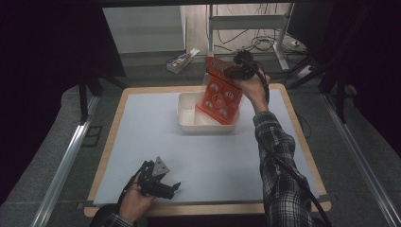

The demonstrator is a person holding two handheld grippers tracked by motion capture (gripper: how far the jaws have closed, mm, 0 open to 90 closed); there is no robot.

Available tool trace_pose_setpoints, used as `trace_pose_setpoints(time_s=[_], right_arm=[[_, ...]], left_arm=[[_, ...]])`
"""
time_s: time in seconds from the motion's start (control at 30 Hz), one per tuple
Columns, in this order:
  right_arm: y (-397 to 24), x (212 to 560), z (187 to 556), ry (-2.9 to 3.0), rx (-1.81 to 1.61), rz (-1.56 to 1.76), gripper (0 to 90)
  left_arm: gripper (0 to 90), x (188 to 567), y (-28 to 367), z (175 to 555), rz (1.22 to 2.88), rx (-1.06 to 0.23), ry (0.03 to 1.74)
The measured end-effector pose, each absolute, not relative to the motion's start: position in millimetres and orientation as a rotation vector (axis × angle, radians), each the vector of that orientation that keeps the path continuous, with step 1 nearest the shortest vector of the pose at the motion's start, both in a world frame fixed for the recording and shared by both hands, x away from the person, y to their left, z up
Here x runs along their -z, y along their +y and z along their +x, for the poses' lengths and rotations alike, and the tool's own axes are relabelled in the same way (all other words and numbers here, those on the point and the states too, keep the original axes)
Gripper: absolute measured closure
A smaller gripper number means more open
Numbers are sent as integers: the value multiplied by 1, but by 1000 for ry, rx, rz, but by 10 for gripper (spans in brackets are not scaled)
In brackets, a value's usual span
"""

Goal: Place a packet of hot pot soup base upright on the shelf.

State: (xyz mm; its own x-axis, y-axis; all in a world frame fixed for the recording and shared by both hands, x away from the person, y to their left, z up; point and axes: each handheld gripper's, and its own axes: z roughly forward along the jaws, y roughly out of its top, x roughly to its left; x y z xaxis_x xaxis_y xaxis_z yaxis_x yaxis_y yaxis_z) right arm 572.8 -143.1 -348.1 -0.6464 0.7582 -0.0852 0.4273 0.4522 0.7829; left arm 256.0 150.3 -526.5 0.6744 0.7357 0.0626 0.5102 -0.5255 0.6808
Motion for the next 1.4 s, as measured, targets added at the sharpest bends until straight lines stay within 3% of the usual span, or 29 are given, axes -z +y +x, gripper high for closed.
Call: trace_pose_setpoints(time_s=[0.03, 0.07, 0.2, 0.4, 0.53, 1.4], right_arm=[[-143, 348, 573, 2281, -1053, 996, 546], [-142, 345, 572, 2263, -1055, 994, 437], [-144, 342, 573, 2256, -1068, 1000, 286], [-146, 341, 572, 2266, -1066, 972, 107], [-148, 339, 571, 2262, -1068, 973, 44], [-174, 325, 544, 2264, -1131, 920, 4]], left_arm=[[43, 526, 150, 256, 2245, -457, 955], [43, 527, 150, 256, 2242, -456, 955], [43, 527, 150, 256, 2247, -457, 952], [42, 527, 150, 256, 2249, -461, 951], [42, 527, 149, 256, 2247, -465, 942], [36, 524, 147, 252, 2232, -496, 876]])
